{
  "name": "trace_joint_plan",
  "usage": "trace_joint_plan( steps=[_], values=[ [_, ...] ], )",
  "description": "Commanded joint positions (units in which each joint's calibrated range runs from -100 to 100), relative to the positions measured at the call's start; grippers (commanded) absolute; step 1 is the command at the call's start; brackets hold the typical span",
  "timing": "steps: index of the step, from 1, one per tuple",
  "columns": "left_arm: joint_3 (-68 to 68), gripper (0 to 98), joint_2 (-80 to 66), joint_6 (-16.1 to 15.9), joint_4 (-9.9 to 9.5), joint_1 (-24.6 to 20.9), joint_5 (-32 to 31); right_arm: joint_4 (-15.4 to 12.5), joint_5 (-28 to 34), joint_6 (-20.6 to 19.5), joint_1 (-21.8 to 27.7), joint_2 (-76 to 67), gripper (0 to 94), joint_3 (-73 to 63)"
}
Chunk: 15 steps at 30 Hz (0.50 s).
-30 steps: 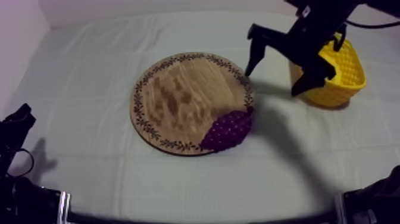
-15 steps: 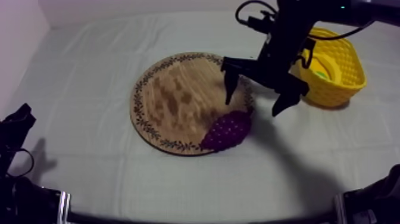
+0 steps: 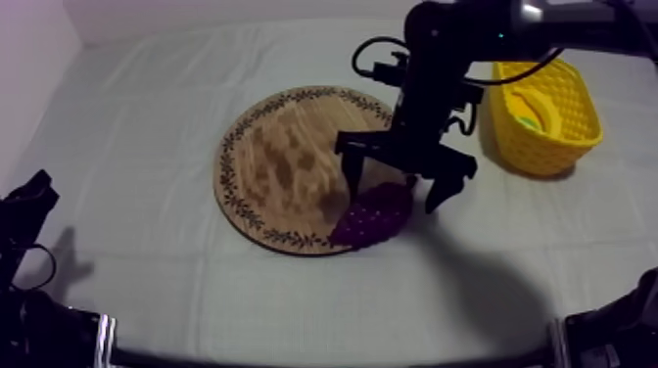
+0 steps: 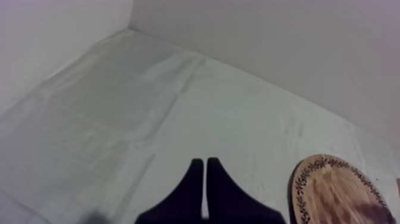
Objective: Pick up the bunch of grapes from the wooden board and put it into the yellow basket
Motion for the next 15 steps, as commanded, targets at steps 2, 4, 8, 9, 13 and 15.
trace_joint_plan(
  steps=[2,4,8,9,13,15],
  values=[
    [0.04,0.0,0.03,0.0,0.01,-0.01,0.03,0.01,0.17,0.01,-0.02,2.32,82.1,-0.59],
    [0.04,0.0,0.03,0.0,0.01,-0.01,0.03,-0.04,-0.03,0.11,0.0,3.54,82.6,-0.95],
    [0.04,0.0,0.03,0.0,0.01,-0.01,0.03,-0.16,-0.66,0.32,-0.01,5.4,82.2,-1.33],
    [0.04,0.0,0.03,0.0,0.01,-0.01,0.03,-0.2,-0.78,0.37,-0.02,5.83,81.9,-1.4],
    [0.04,0.0,0.03,0.0,0.01,-0.01,0.03,-0.17,-0.95,0.42,-0.2,7.46,79.5,-2.25],
    [0.04,0.0,0.03,0.0,0.01,-0.01,0.03,-0.13,-0.93,0.41,-0.24,8.1,77.0,-2.73]
  ],
)
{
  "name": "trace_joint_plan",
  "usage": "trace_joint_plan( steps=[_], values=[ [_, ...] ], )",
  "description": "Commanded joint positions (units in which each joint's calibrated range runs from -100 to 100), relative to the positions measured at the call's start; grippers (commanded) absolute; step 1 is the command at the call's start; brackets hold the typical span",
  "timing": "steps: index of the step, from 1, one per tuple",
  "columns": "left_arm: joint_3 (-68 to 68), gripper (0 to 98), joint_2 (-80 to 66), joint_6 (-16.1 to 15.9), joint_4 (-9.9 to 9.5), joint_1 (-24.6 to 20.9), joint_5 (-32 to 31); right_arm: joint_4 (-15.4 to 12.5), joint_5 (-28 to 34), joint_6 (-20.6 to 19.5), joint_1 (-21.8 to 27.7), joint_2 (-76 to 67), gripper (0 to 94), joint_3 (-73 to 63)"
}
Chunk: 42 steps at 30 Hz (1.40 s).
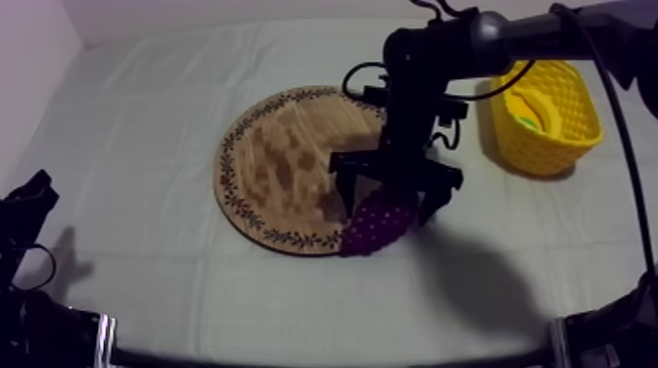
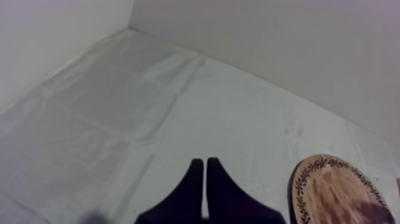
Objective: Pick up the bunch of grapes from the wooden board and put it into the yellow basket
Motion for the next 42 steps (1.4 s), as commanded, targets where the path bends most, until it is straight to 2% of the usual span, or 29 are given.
trace_joint_plan(
  steps=[1,4,11,15,27,33,42],
  values=[
    [0.04,0.0,0.03,0.0,0.01,-0.01,0.03,-0.01,-0.01,-0.01,0.04,0.37,75.2,-0.35],
    [0.04,0.0,0.03,0.0,0.01,-0.01,0.03,0.03,-0.66,0.13,-0.12,0.62,67.2,-0.58],
    [0.04,0.0,0.03,0.0,0.01,-0.01,0.03,-0.19,-2.16,0.98,-0.64,-0.48,41.9,-0.08],
    [0.04,0.0,0.03,0.0,0.01,-0.01,0.03,0.06,-2.15,1.31,-0.47,-1.53,33.8,0.12],
    [0.04,0.0,0.03,0.0,0.01,-0.01,0.03,4.06,1.3,2.45,2.28,-12.88,29.8,0.07],
    [0.04,0.0,0.03,0.0,0.01,-0.01,0.03,6.24,4.81,3.08,7.54,-21.04,30.2,-2.19],
    [0.04,0.0,0.03,0.0,0.01,-0.01,0.03,11.76,7.8,3.75,16.0,-30.95,31.2,-5.28]
  ],
)
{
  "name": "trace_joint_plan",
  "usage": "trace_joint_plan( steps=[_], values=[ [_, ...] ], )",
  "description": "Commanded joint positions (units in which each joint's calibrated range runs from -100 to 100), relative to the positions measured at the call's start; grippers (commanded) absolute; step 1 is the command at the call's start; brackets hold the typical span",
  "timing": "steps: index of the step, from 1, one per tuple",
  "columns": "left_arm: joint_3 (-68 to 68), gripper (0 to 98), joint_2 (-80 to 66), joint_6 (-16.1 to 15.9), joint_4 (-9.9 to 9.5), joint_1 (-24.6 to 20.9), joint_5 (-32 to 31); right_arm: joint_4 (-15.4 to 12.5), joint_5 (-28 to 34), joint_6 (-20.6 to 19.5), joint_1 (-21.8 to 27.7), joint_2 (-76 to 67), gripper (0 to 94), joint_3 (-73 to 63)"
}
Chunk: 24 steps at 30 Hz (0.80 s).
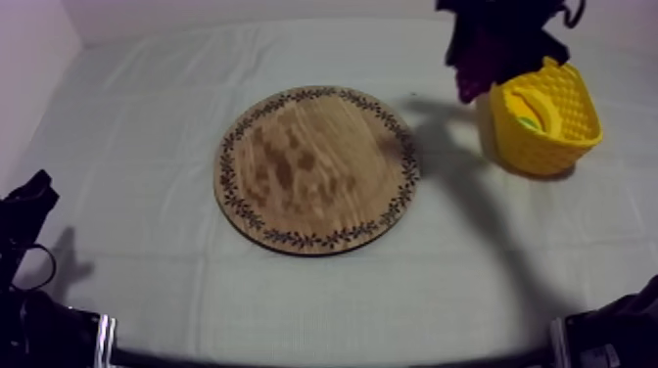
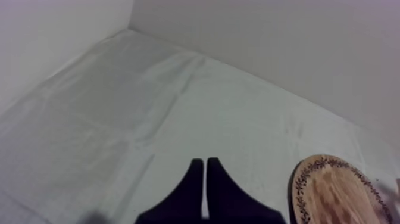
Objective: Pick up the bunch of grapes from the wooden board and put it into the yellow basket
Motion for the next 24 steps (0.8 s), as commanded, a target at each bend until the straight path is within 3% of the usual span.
trace_joint_plan(
  steps=[1,8,15,24],
  values=[
    [0.04,0.0,0.03,0.0,0.01,-0.01,0.03,1.12,-0.16,0.38,3.52,-1.8,31.1,0.04],
    [0.04,0.0,0.03,0.0,0.01,-0.01,0.03,3.85,-2.47,2.23,10.63,-3.15,32.2,2.77],
    [0.04,0.0,0.03,0.0,0.01,-0.01,0.03,5.16,-7.08,2.89,13.18,-2.12,36.7,7.29],
    [0.04,0.0,0.03,0.0,0.01,-0.01,0.03,5.4,-10.99,3.05,14.23,0.83,68.0,10.89]
  ],
)
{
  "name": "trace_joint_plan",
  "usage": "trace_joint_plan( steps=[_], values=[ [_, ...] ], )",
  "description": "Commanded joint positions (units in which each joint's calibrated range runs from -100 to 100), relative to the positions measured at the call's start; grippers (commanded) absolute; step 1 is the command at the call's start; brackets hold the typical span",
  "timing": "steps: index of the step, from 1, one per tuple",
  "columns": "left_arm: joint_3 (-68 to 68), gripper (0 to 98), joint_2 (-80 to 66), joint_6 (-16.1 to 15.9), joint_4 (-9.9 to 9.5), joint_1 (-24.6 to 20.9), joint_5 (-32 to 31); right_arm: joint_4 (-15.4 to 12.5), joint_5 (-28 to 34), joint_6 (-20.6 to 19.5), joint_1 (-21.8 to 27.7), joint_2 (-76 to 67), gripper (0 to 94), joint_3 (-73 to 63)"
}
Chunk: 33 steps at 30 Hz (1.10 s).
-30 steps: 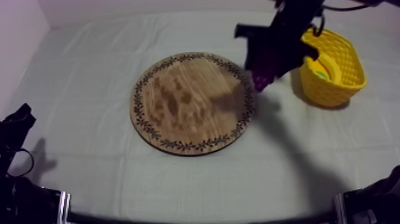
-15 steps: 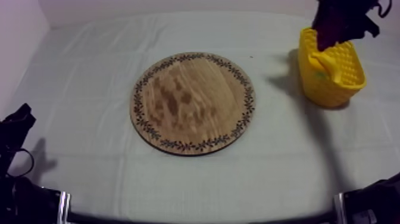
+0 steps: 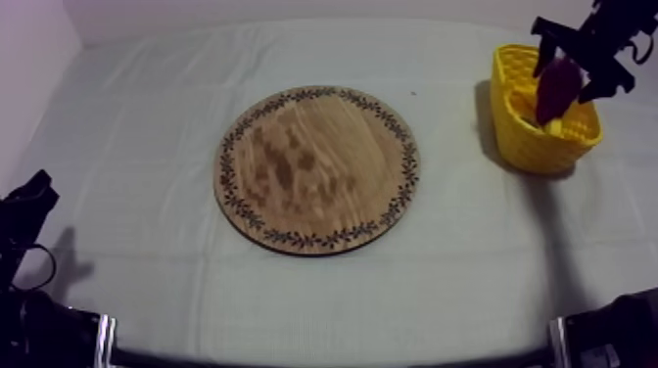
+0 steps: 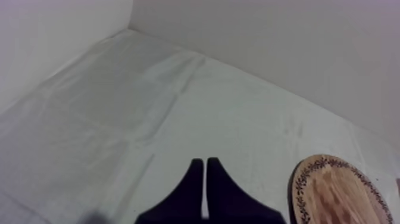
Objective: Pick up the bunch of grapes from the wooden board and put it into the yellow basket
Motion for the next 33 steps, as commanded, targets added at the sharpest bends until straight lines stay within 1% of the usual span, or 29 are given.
trace_joint_plan(
  steps=[1,5,8,11,14,20,23,25,28,31,33],
  values=[
    [0.04,0.0,0.03,0.0,0.01,-0.01,0.03,0.13,0.01,0.09,0.06,-0.02,69.5,0.06],
    [0.04,0.0,0.03,0.0,0.01,-0.01,0.03,0.4,-0.61,0.65,0.2,-2.05,72.0,-0.01],
    [0.04,0.0,0.03,0.0,0.01,-0.01,0.03,0.56,-0.32,1.17,0.19,-4.93,70.0,-0.8],
    [0.04,0.0,0.03,0.0,0.01,-0.01,0.03,0.65,0.29,1.68,0.08,-9.26,66.0,-1.96],
    [0.04,0.0,0.03,0.0,0.01,-0.01,0.03,0.61,-0.72,2.43,-0.29,-15.34,57.2,-1.98],
    [0.04,0.0,0.03,0.0,0.01,-0.01,0.03,1.1,-4.69,3.98,-2.48,-29.54,34.6,3.62],
    [0.04,0.0,0.03,0.0,0.01,-0.01,0.03,1.18,-8.4,5.22,-3.2,-36.68,20.8,9.24],
    [0.04,0.0,0.03,0.0,0.01,-0.01,0.03,0.99,-11.68,6.19,-3.26,-41.25,14.4,13.82],
    [0.04,0.0,0.03,0.0,0.01,-0.01,0.03,0.58,-16.61,7.61,-3.42,-47.67,9.2,21.12],
    [0.04,0.0,0.03,0.0,0.01,-0.01,0.03,0.38,-21.52,8.72,-3.7,-53.6,6.7,29.31],
    [0.04,0.0,0.03,0.0,0.01,-0.01,0.03,-0.25,-24.77,9.87,-3.7,-57.68,5.4,35.33]
  ],
)
